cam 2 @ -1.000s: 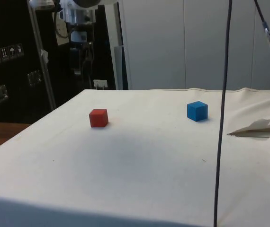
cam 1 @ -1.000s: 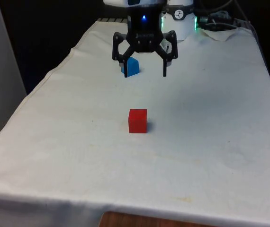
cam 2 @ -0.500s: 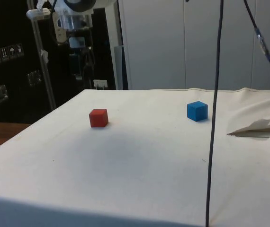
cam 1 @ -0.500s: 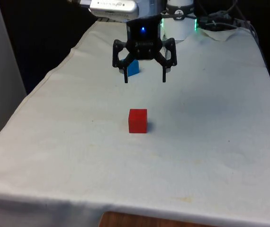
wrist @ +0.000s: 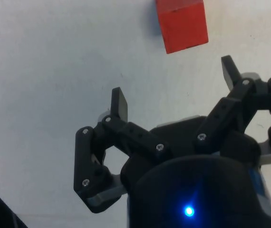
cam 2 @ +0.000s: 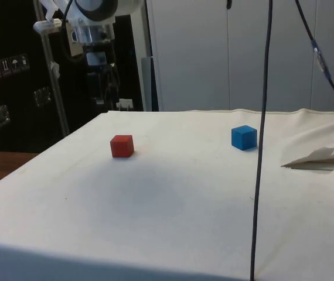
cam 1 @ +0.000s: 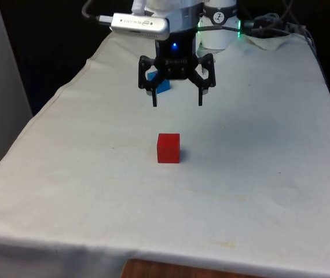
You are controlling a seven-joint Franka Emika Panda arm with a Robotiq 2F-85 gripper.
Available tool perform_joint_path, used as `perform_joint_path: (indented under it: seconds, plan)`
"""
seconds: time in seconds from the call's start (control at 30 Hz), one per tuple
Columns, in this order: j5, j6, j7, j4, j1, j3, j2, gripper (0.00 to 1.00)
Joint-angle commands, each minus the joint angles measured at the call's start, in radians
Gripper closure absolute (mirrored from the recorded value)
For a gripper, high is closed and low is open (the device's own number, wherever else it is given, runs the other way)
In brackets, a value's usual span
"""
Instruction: Stack the two cubes.
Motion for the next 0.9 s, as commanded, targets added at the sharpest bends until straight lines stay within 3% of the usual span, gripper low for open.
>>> perform_joint_path:
  seconds: [0.0,0.27,0.3,0.57,0.6,0.63,0.87]
  plan:
    - [0.001,0.001,0.000,-0.001,0.000,0.000,0.002,0.00]
    - [0.010,0.043,0.001,-0.021,-0.003,0.001,0.018,0.00]
    - [0.005,0.022,0.001,-0.014,-0.001,0.000,0.014,0.00]
    - [0.029,0.105,-0.008,-0.048,-0.010,0.004,0.035,0.00]
    - [0.019,0.089,-0.001,-0.044,-0.004,-0.002,0.033,0.00]
    - [0.033,0.113,-0.010,-0.051,-0.011,0.005,0.037,0.00]
    - [0.080,0.166,-0.044,-0.073,-0.014,0.008,0.049,0.00]
